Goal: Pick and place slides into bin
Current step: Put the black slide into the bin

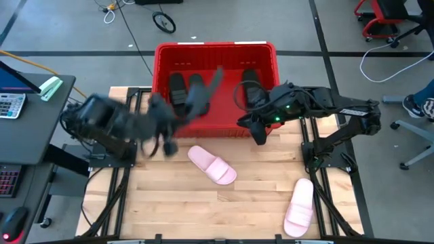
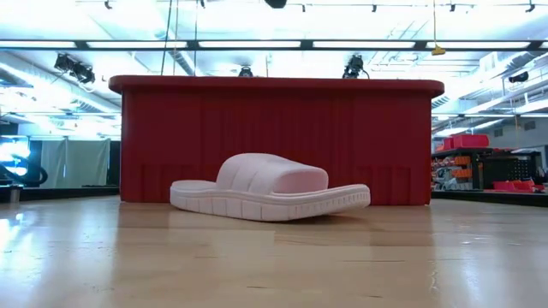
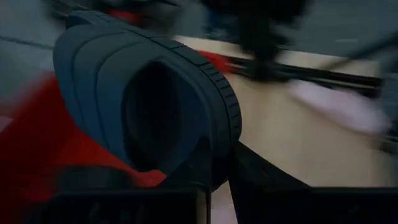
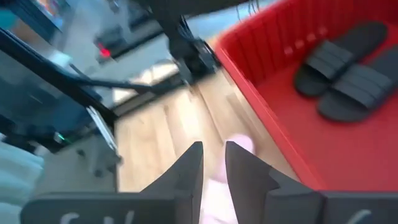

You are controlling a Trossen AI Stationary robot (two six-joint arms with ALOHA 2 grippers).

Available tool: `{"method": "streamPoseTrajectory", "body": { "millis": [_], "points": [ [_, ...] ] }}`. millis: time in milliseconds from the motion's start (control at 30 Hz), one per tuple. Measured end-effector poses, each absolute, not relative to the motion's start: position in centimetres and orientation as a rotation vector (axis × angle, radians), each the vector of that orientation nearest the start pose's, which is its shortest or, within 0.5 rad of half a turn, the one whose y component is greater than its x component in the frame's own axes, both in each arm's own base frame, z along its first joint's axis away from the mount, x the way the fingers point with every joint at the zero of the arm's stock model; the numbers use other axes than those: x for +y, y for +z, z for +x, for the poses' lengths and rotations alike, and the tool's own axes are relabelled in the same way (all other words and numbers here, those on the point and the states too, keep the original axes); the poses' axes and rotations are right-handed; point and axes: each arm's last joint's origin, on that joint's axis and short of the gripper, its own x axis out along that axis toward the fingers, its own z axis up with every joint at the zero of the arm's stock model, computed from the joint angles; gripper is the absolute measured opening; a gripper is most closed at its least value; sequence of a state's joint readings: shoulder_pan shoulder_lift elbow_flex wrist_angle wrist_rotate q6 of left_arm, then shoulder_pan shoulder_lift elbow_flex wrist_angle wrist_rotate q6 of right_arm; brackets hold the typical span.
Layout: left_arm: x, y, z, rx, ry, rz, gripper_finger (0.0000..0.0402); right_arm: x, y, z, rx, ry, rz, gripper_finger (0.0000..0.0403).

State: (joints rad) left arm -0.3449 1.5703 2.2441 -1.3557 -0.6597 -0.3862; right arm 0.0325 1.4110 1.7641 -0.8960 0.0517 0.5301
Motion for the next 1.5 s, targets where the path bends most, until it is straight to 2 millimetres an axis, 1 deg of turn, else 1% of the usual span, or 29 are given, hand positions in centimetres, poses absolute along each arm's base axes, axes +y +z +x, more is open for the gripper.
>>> {"method": "streamPoseTrajectory", "body": {
  "millis": [67, 167, 267, 367, 533, 600, 667, 733, 833, 1000, 1100, 1133, 1200, 1367, 1500],
  "points": [
    [-4.0, 51.3, 24.4, 0.514, 0.502, 0.030, 0.0034, 0.9, 46.1, 26.9, 0.470, -0.143, 0.510, 0.0075],
    [0.2, 51.1, 26.5, 0.500, 0.591, 0.078, 0.0034, 1.0, 47.1, 26.9, 0.383, -0.115, 0.514, 0.0075],
    [4.3, 49.5, 29.4, 0.518, 0.563, 0.060, 0.0034, 1.0, 47.7, 27.1, 0.320, -0.095, 0.503, 0.0075],
    [8.0, 46.2, 32.6, 0.599, 0.526, 0.033, 0.0034, 1.0, 48.0, 27.0, 0.289, -0.094, 0.500, 0.0075],
    [13.9, 38.1, 36.8, 0.867, 0.603, -0.001, 0.0034, 0.7, 48.6, 26.1, 0.251, -0.151, 0.468, 0.0075],
    [15.7, 35.0, 38.2, 0.954, 0.622, -0.004, 0.0034, 0.6, 48.9, 25.6, 0.232, -0.173, 0.461, 0.0075],
    [17.1, 32.7, 39.4, 1.003, 0.625, 0.023, 0.0034, 0.5, 49.0, 25.4, 0.221, -0.196, 0.444, 0.0075],
    [18.0, 30.7, 40.8, 1.004, 0.621, 0.032, 0.0034, 0.5, 49.1, 25.2, 0.216, -0.202, 0.437, 0.0075],
    [18.6, 28.1, 42.3, 1.034, 0.585, 0.061, 0.0034, 0.5, 49.2, 25.1, 0.216, -0.201, 0.431, 0.0075],
    [18.5, 23.9, 44.0, 1.142, 0.525, 0.111, 0.0032, 0.5, 49.0, 25.1, 0.240, -0.201, 0.408, 0.0075],
    [18.6, 21.8, 45.0, 1.153, 0.524, 0.114, 0.0034, 0.5, 48.8, 25.1, 0.252, -0.204, 0.405, 0.0075],
    [18.7, 21.2, 45.2, 1.150, 0.523, 0.116, 0.0044, 0.5, 48.8, 25.1, 0.253, -0.204, 0.404, 0.0075],
    [18.9, 20.7, 45.6, 1.142, 0.515, 0.136, 0.0076, 0.5, 48.8, 25.1, 0.256, -0.204, 0.398, 0.0075],
    [19.6, 20.8, 46.4, 1.059, 0.517, 0.192, 0.0171, 0.5, 48.7, 25.0, 0.273, -0.204, 0.385, 0.0075],
    [20.4, 21.2, 46.5, 0.990, 0.550, 0.170, 0.0232, 0.6, 48.4, 24.9, 0.306, -0.208, 0.382, 0.0075]
  ]
}}
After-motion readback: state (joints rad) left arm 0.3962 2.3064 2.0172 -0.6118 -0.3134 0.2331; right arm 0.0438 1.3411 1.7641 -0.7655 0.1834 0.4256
